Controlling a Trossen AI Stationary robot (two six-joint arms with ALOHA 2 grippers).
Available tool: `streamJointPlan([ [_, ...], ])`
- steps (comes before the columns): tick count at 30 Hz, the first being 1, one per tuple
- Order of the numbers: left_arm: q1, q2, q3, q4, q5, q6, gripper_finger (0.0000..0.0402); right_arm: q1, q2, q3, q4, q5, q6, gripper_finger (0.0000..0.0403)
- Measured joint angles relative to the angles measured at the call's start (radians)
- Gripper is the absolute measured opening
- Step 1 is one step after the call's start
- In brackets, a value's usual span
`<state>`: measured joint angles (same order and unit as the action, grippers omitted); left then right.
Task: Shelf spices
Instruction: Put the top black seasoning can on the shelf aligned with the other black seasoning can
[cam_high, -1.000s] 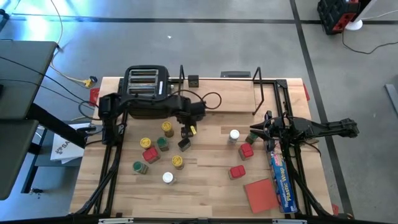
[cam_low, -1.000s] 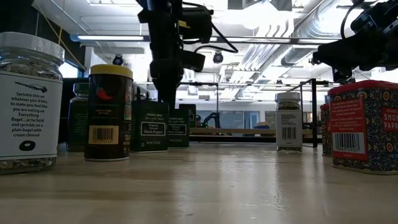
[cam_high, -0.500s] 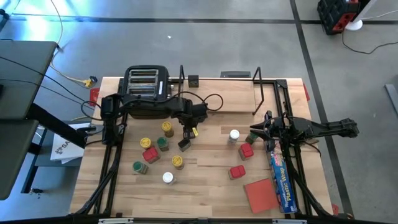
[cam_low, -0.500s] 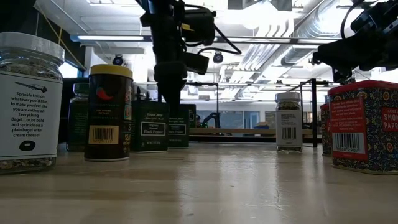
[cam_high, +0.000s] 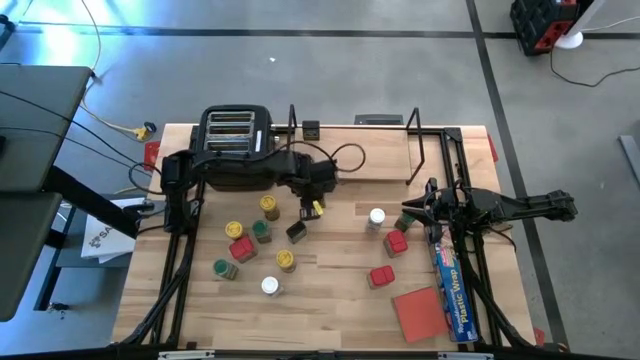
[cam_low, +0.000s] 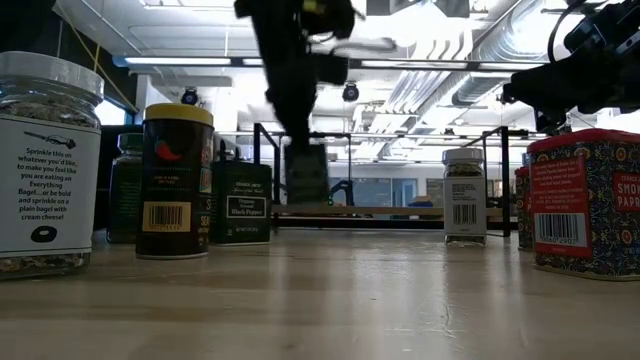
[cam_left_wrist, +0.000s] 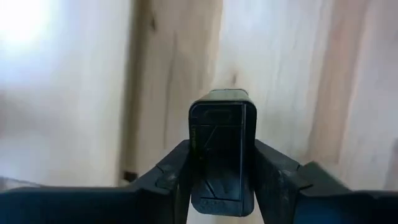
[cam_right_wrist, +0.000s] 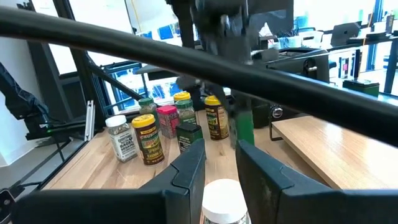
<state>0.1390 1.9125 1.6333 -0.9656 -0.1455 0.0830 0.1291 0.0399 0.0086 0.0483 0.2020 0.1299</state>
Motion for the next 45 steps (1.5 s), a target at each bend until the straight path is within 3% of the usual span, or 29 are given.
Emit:
streamJointPlan([
  [7, 0.125, 0.002, 0.163, -0.009, -0.094, 0.164, 0.0126, 0.0, 0.0, 0.0, 0.0, 0.0, 0.0, 0.0085],
  [13, 0.271, 0.006, 0.175, -0.024, -0.044, 0.294, 0.0125, 0.0, 0.0, 0.0, 0.0, 0.0, 0.0, 0.0085],
  [18, 0.33, 0.006, 0.175, -0.022, -0.019, 0.362, 0.0136, 0.0, 0.0, 0.0, 0.0, 0.0, 0.0, 0.0085],
  [25, 0.339, 0.051, 0.175, -0.022, 0.005, 0.396, 0.0152, 0.0, 0.0, 0.0, 0.0, 0.0, 0.0, 0.0085],
  [31, 0.321, 0.095, 0.175, -0.025, -0.096, 0.417, 0.0154, 0.0, 0.0, 0.0, 0.0, 0.0, 0.0, 0.0085],
  [45, 0.32, 0.093, 0.175, -0.017, -0.101, 0.446, 0.0168, 0.0, 0.0, 0.0, 0.0, 0.0, 0.0, 0.0085],
])
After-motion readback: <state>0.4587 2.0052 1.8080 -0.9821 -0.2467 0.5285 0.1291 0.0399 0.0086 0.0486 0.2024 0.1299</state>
